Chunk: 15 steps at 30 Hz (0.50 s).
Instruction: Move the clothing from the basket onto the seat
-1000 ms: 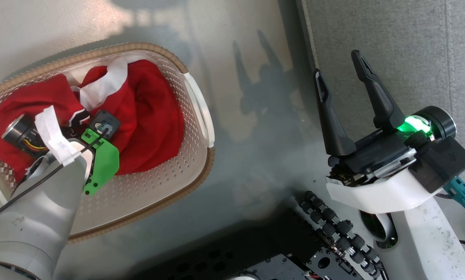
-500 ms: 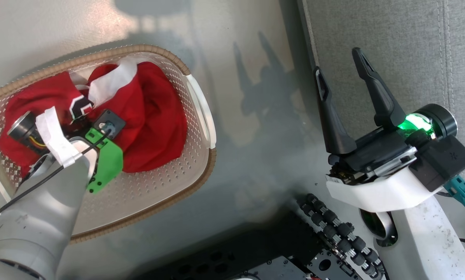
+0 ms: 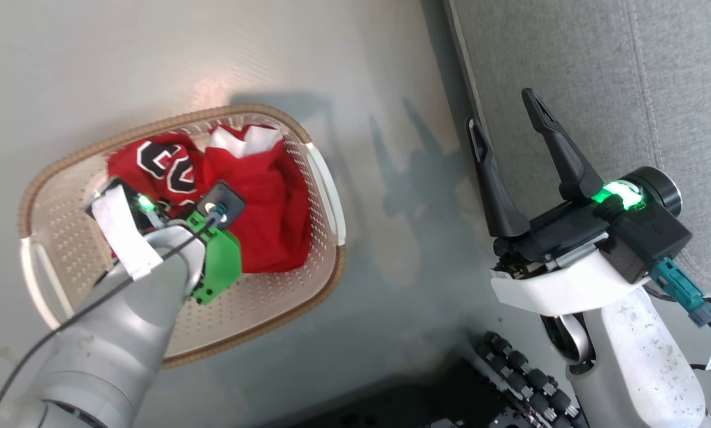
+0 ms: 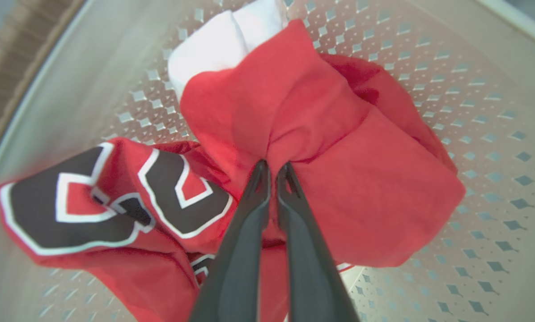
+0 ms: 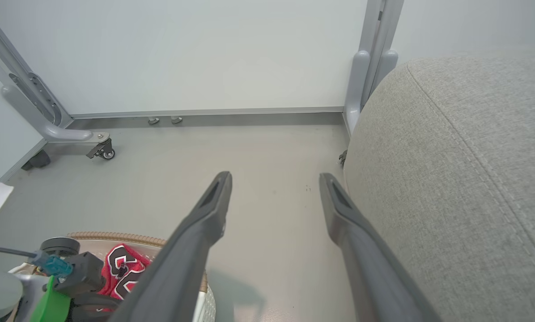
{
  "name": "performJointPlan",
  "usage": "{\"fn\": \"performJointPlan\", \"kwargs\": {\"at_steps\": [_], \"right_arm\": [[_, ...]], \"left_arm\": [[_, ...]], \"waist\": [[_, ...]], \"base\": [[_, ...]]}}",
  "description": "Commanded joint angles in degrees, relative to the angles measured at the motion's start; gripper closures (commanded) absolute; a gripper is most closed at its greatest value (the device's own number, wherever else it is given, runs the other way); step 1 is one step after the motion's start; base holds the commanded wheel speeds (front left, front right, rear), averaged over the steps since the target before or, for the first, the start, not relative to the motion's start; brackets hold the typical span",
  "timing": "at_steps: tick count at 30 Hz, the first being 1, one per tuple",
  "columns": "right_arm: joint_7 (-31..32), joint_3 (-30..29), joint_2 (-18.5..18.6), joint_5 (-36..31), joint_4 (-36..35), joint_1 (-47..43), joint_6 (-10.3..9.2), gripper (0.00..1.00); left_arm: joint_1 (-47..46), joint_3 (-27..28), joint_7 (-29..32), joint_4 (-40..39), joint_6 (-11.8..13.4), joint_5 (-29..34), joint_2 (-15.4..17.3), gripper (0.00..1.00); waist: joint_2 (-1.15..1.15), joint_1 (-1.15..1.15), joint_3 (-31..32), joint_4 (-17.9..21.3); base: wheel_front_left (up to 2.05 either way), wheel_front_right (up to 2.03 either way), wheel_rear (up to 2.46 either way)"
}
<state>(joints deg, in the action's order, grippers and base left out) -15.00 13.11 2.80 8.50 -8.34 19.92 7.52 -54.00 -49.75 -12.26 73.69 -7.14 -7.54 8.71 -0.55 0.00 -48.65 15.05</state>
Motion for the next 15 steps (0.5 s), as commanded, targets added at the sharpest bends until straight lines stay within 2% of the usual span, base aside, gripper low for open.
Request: {"fn": "performJointPlan", "kwargs": {"at_steps": [1,7,15], "right_arm": [[-0.28,-0.42,0.17,-0.37,0.66,-0.66,-0.06,0.00],[-0.28,-0.68,0.20,-1.64,3.27,-1.87,-0.06,0.00],[-0.28,-1.05,0.20,-2.03,6.15,-3.38,-0.06,0.00]], "left_arm": [[1.14,-0.02,-1.00,-0.48,-0.27,-0.87,-0.57,1.00],[5.50,-0.83,-2.98,-3.93,-0.39,-3.54,-1.85,1.00],[10.72,-0.63,-3.02,-16.00,-0.39,-8.86,-0.82,1.00]], "waist": [[0.55,0.00,4.76,-2.83],[0.55,0.00,10.37,-5.46],[0.55,0.00,17.25,-8.05]], "base": [[0.00,0.00,0.00],[0.00,0.00,0.00],[0.00,0.00,0.00]]}}
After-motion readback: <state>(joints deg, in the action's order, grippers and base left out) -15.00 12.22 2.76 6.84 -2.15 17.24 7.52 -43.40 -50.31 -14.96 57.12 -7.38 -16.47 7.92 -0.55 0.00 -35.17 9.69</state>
